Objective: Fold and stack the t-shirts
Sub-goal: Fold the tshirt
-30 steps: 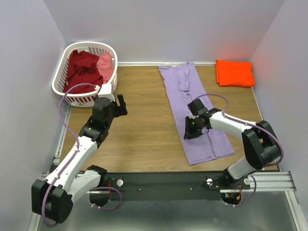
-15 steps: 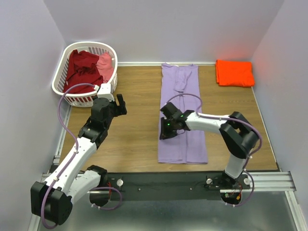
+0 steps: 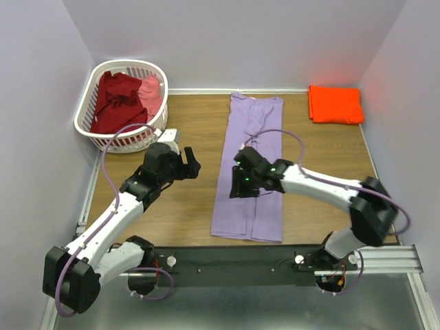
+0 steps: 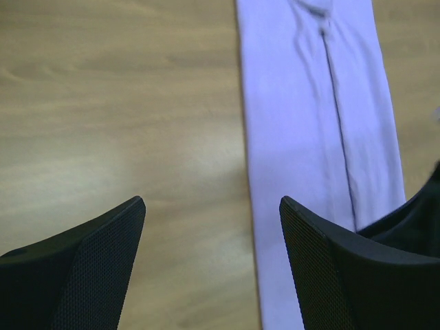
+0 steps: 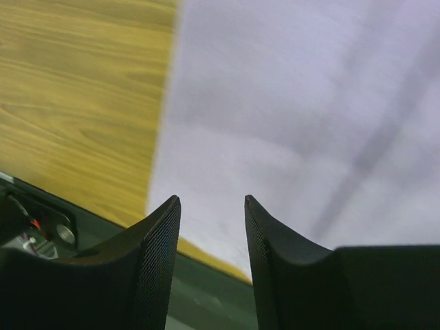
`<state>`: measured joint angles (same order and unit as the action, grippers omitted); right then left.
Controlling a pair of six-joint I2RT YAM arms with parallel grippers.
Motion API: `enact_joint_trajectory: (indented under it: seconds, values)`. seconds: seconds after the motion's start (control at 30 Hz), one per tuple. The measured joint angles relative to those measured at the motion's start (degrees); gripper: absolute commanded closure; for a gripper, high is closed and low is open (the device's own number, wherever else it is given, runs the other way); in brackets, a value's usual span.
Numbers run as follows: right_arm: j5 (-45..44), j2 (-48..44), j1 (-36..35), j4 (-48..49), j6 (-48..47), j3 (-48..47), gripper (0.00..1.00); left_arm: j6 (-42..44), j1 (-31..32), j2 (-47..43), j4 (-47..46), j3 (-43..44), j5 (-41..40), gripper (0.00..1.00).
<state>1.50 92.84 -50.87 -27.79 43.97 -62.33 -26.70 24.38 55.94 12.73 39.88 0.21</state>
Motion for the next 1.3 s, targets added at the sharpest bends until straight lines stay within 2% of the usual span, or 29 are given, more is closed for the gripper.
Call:
enact_joint_trajectory:
  seconds: [0.13, 0.33, 0.5, 0.73, 0.77, 0.87, 1.3]
  values:
    - [-3.28, -13.35, 1.46, -6.43, 2.56, 9.27, 0.48, -3.8, 4.83, 0.2, 3.98, -0.7, 2.97, 0.13]
    - [-4.22, -24.85, 1.46, -19.04, 9.07, 23.08, 0.45, -10.03, 13.07, 0.7, 8.96, -4.79, 4.83, 0.12]
    - [-4.2, -33.03, 1.46, -25.57, 14.21, 28.7, 0.45, -13.38, 18.47, 5.42, 11.5, -5.2, 4.83, 0.08]
    - [-4.24, -31.71, 1.46, -27.56, 17.11, 29.44, 0.46, -14.88, 22.43, 13.05, 14.67, -3.87, 3.63, 0.07]
    - [-4.26, -30.38, 1.46, -27.34, 17.16, 29.46, 0.5, -15.02, 22.71, 13.2, 14.97, -3.8, 3.28, 0.07]
    - [-4.22, -27.91, 1.46, -25.97, 17.31, 29.53, 0.54, -15.41, 23.02, 13.16, 15.74, -3.54, 2.73, 0.08]
    - [-3.74, -28.33, 1.46, -19.41, 18.34, 31.61, 0.53, -17.46, 25.66, 13.18, 16.2, -3.54, 2.1, 0.09]
